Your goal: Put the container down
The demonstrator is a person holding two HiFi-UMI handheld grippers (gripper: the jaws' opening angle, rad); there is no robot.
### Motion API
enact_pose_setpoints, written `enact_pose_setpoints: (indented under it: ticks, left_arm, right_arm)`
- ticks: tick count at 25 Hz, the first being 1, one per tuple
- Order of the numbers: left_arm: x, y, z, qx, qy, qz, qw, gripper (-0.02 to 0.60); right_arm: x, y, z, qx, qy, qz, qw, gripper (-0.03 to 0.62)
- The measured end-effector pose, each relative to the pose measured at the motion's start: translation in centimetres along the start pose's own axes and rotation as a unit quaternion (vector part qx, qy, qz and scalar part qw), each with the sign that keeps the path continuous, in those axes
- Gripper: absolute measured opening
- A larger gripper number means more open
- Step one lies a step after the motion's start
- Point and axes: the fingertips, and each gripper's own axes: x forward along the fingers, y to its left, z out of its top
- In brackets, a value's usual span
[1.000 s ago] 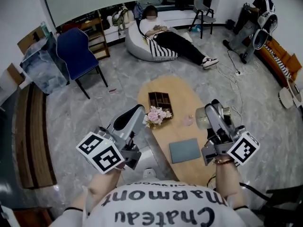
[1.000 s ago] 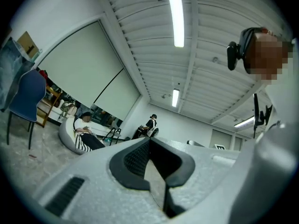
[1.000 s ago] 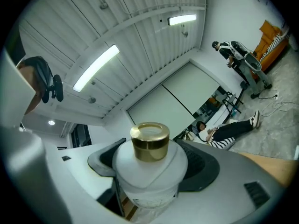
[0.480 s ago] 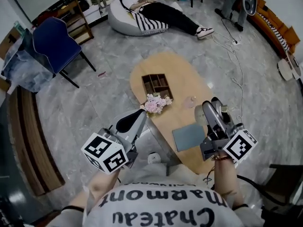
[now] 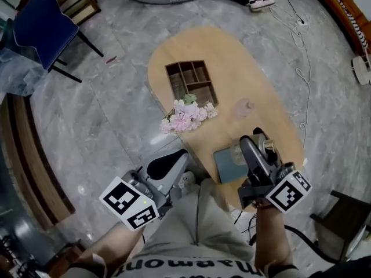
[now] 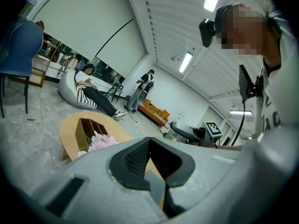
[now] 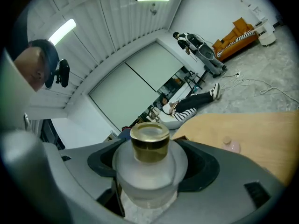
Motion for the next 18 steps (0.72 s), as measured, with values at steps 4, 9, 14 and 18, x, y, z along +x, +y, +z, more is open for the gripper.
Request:
enact_pose_setpoints:
  ticks: [4,9,14,18]
  left_arm:
    - [2.2,2.4,-4.7,-0.018,0.012,0.008,0.9997,0.015]
    - [5.4,5.4,-11.3,-0.061,0.015,0.027,0.9977,0.015]
    - [8.3,7.0,-17.2,-0.081,0.017,0.050,0.9953,0.015]
    - [9.5,7.3,-19.7,-0.079,0.008,0.056,0.9953,0.015]
  right_arm:
    - [2.3,-5.0,-4.9,0.007,0.038,-0.004,0.999,0.344]
    - [4.5,-10.9,-10.1,-0.032,0.087,-0.014,0.996,0.344]
    - [5.9,-14.6,-13.8,-0.062,0.120,-0.005,0.991,0.344]
    - [6.2,-16.0,-15.5,-0.086,0.135,0.000,0.987,0.344]
